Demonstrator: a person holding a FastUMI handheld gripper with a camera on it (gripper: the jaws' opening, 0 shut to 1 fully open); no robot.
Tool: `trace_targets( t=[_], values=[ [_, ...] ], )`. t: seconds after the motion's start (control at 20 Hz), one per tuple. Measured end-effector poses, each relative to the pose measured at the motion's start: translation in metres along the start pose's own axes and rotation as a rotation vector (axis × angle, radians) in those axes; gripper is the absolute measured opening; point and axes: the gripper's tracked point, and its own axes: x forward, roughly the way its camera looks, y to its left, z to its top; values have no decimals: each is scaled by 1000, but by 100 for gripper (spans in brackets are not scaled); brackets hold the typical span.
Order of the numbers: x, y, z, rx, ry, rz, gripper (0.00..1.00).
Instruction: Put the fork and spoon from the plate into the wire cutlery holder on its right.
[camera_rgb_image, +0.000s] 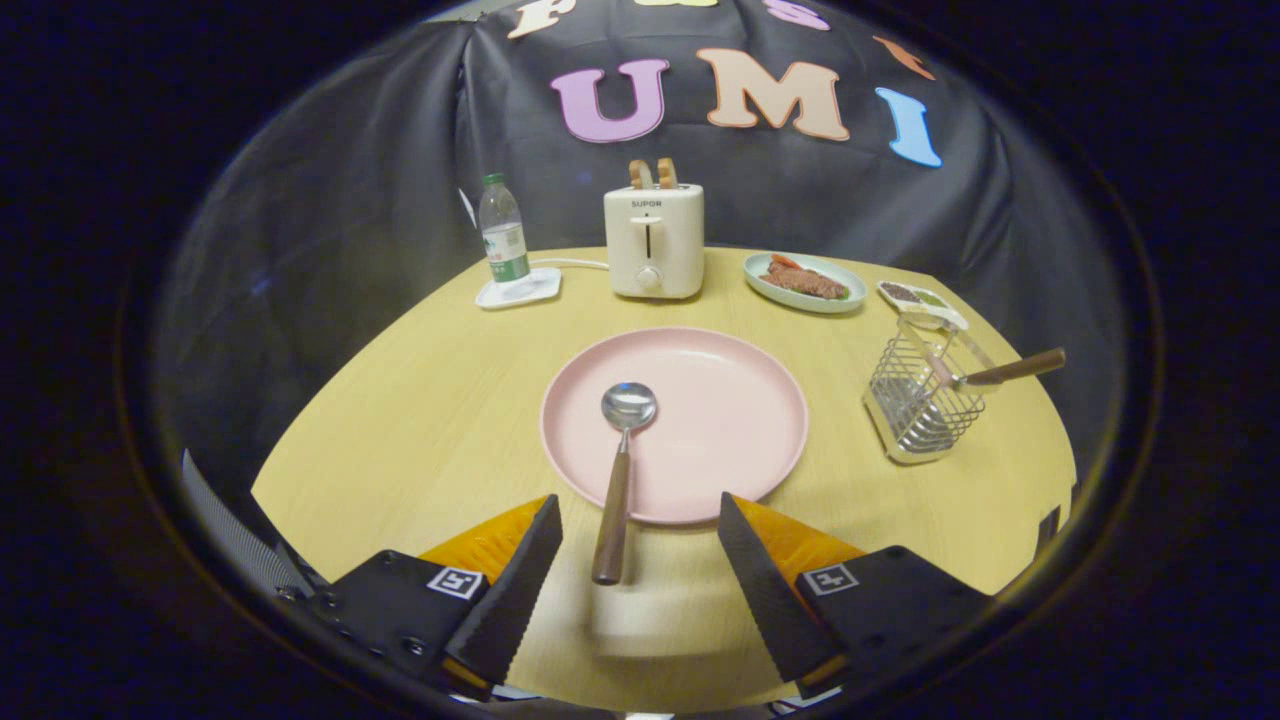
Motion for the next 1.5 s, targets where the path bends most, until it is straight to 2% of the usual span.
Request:
trace_targets(
  t=[0.1,0.5,0.7,0.85,0.9,0.95,1.3,1.5],
  values=[
    [4,5,-2,-4,0,6,99],
    [13,18,-7,-13,14,28,47],
    [16,12,-13,-22,31,-6,20],
    [14,11,-9,-38,35,-18,9],
    [14,11,-8,-44,39,-19,9],
    [14,12,-7,-43,42,-15,5],
    [6,23,-1,-2,76,54,4],
    [-4,11,4,17,99,64,4]
  ],
)
